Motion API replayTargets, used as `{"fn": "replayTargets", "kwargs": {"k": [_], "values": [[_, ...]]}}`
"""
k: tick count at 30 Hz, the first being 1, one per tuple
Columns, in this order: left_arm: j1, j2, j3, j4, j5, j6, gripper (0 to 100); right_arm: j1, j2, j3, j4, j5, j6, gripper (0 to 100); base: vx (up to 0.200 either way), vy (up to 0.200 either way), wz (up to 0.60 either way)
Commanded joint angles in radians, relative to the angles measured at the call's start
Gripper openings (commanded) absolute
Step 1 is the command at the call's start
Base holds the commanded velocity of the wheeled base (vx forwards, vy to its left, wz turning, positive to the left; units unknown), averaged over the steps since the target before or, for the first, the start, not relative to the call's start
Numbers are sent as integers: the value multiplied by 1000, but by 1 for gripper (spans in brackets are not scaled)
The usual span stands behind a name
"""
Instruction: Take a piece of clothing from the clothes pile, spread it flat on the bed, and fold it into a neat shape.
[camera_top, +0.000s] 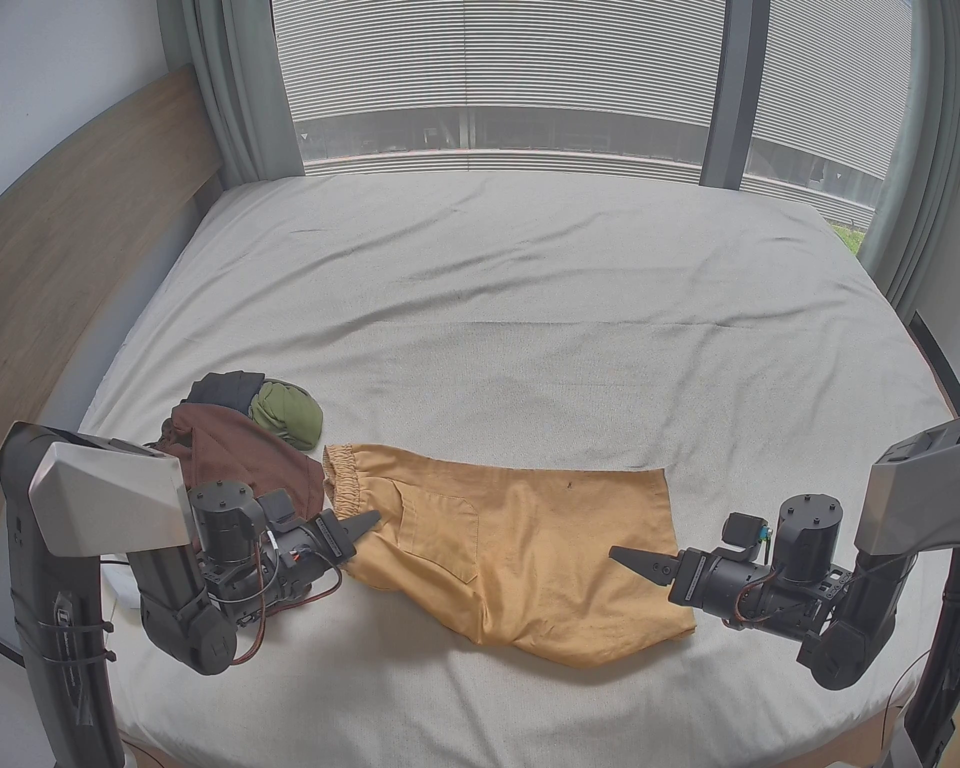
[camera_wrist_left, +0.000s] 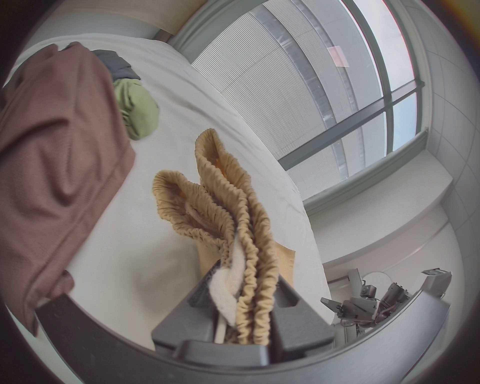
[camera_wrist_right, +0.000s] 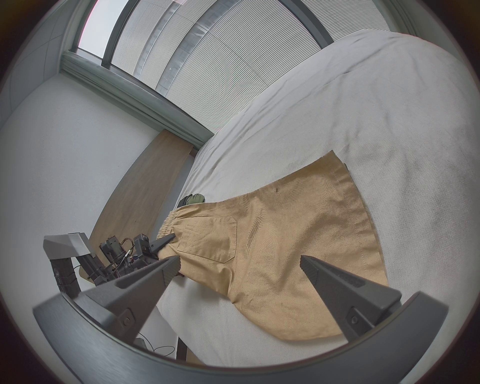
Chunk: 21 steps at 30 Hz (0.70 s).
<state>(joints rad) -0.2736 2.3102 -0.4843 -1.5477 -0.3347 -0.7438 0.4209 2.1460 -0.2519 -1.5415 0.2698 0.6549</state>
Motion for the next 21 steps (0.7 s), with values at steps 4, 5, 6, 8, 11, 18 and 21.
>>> {"fn": "replayTargets", "kwargs": {"k": [4, 5, 6, 8, 11, 18, 21], "values": [[-76, -11, -40, 1, 3, -3, 0, -19, 0, -3, 0, 0, 0, 100, 0, 0, 0], [-85, -11, -45, 1, 5, -3, 0, -25, 2, -3, 0, 0, -1, 100, 0, 0, 0], [-96, -11, -48, 1, 5, -3, 0, -33, 2, -3, 0, 2, -1, 100, 0, 0, 0], [-116, -9, -59, 1, 5, -5, 0, -53, 3, -9, 0, 9, -1, 100, 0, 0, 0], [-134, -6, -74, 3, 5, -5, 0, -80, 2, -15, 0, 29, -3, 100, 0, 0, 0], [-193, 6, -123, 4, 6, -8, 0, -154, -21, -32, 0, 42, -9, 100, 0, 0, 0], [-211, 26, -151, 4, 6, -8, 0, -163, -29, -38, 0, 42, -9, 100, 0, 0, 0]]}}
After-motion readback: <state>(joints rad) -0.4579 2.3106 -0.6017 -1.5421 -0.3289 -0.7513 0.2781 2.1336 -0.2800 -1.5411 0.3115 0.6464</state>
